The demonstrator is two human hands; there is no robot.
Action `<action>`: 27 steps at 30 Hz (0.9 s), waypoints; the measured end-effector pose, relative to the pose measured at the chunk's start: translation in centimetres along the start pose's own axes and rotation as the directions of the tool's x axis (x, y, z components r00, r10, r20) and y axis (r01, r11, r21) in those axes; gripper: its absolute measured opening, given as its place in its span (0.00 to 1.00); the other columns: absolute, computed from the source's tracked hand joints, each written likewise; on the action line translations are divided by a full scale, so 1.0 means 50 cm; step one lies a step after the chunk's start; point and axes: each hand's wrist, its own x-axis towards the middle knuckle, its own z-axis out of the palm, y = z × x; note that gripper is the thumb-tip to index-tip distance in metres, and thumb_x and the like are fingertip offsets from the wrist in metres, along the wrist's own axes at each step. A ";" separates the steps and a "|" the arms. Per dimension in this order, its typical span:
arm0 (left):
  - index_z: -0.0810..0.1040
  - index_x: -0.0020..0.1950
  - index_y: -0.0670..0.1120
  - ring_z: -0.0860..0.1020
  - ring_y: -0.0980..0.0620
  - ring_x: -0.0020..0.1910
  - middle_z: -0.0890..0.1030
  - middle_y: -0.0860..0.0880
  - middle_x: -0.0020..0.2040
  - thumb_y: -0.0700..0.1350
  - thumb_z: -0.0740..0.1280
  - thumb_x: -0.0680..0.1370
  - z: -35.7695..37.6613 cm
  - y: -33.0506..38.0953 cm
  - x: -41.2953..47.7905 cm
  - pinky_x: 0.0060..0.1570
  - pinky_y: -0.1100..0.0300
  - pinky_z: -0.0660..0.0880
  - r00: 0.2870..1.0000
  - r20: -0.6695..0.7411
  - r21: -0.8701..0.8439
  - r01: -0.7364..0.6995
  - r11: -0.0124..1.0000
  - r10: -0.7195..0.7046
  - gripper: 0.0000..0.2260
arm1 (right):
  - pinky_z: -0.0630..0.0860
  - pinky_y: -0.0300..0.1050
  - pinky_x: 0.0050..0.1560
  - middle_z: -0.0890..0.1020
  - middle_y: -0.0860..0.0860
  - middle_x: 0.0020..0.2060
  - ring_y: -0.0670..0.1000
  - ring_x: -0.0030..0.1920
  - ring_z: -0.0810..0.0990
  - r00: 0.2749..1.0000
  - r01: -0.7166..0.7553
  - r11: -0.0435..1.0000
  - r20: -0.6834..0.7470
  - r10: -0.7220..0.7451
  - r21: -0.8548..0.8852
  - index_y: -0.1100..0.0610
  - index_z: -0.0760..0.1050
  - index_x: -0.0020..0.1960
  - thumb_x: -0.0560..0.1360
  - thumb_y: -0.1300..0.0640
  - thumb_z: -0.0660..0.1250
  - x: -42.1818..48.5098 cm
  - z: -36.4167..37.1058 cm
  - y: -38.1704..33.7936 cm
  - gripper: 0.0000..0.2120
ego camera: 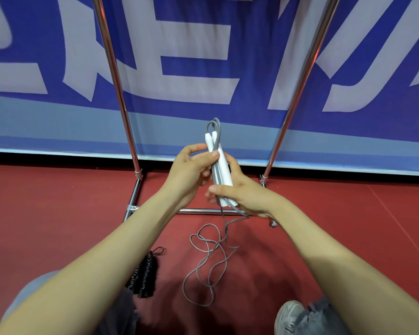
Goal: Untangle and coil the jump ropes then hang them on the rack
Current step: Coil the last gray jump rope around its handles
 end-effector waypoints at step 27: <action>0.62 0.50 0.48 0.74 0.44 0.39 0.82 0.38 0.43 0.34 0.67 0.77 0.015 0.002 -0.006 0.41 0.53 0.73 0.932 0.000 0.255 -0.350 0.902 0.362 0.15 | 0.75 0.57 0.46 0.77 0.59 0.58 0.61 0.51 0.78 0.894 0.019 0.844 -0.368 -0.254 -0.537 0.58 0.56 0.66 0.78 0.58 0.63 0.026 0.062 0.027 0.21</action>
